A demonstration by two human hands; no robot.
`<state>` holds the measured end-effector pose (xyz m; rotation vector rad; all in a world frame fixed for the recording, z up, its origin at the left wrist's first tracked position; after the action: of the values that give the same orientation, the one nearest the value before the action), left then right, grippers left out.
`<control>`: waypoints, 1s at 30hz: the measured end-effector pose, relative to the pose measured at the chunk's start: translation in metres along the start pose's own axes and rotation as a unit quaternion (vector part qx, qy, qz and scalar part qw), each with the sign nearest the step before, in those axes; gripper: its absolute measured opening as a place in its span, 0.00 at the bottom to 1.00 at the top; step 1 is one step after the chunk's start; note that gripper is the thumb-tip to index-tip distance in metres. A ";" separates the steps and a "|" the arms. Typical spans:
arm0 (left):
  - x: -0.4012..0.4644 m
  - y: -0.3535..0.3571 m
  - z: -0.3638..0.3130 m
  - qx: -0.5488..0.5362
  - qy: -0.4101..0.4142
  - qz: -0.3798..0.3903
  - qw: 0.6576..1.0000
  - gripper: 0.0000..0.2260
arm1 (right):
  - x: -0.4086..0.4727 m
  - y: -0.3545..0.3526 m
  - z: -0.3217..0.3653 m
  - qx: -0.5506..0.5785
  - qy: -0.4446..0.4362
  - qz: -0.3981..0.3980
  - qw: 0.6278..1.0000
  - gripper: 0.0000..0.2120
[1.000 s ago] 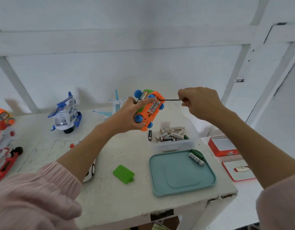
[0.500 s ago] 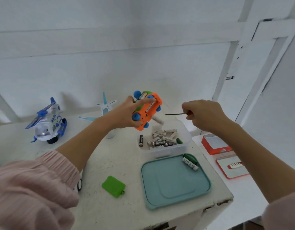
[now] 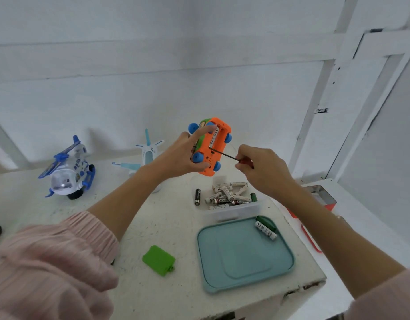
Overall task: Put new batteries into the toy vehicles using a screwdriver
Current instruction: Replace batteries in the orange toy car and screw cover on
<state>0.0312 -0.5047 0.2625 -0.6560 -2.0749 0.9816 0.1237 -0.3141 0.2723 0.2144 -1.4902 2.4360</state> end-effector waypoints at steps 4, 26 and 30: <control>-0.004 0.003 -0.002 -0.011 -0.010 -0.027 1.000 0.34 | -0.003 0.004 0.002 0.002 -0.001 -0.010 1.000 0.04; -0.018 0.009 0.003 -0.029 0.030 -0.036 0.998 0.34 | 0.001 -0.011 -0.002 0.028 -0.008 -0.091 0.995 0.03; -0.017 0.006 0.006 -0.005 0.034 -0.026 0.999 0.32 | 0.008 -0.014 -0.003 -0.012 -0.017 -0.080 0.997 0.03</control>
<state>0.0379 -0.5156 0.2480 -0.6286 -2.0279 0.9068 0.1203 -0.3039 0.2846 0.3583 -1.4554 2.2982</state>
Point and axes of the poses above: each hand's wrist, its own x-axis towards the middle knuckle, its own y-axis out of the palm, z = x × y, the point moved 1 cm from there along x, towards the middle knuckle, and after that the axes turned 12 degrees about y, right-handed, at the moved point
